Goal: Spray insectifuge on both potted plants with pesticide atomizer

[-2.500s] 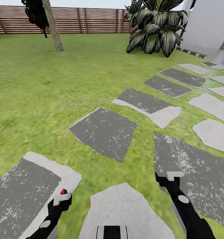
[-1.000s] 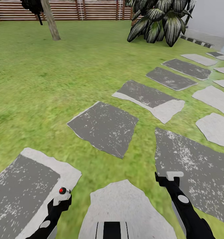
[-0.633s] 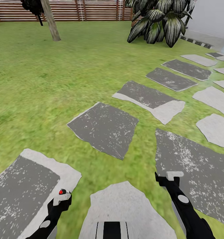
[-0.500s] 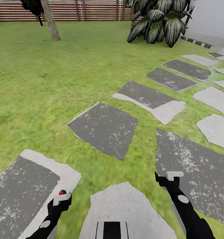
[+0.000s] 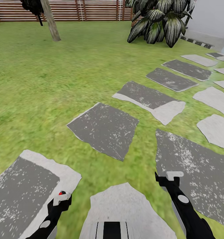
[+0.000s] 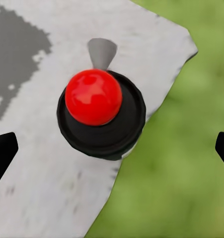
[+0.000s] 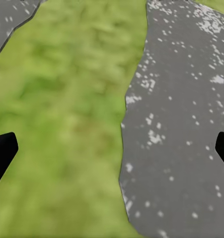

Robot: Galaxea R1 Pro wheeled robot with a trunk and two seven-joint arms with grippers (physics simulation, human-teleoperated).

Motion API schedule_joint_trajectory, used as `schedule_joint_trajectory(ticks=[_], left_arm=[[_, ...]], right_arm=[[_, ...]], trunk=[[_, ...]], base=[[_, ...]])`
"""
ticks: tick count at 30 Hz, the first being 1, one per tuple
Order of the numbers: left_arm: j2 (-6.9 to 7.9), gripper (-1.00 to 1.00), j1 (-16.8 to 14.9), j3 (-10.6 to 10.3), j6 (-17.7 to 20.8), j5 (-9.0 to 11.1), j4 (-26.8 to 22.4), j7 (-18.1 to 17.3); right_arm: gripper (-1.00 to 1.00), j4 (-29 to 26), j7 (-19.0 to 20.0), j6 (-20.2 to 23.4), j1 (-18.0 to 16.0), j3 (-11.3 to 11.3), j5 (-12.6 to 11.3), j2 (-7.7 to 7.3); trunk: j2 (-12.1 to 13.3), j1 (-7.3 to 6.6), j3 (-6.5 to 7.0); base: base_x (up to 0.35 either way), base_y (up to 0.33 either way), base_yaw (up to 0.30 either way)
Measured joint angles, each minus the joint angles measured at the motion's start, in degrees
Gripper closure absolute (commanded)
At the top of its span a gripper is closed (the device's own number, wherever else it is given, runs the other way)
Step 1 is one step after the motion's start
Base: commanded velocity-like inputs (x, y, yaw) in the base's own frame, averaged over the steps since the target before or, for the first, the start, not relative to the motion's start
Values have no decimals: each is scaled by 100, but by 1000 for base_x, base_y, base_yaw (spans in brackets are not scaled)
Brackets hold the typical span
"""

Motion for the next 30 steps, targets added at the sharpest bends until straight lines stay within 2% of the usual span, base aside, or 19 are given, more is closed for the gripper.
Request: schedule_joint_trajectory(ticks=[30], left_arm=[[6, -100, 2, -7, -4, -6, 0, -9]], right_arm=[[-100, 0, 0, 1, 0, 0, 0, 0]], trunk=[[0, 1, 0]], base=[[15, 7, 0]])
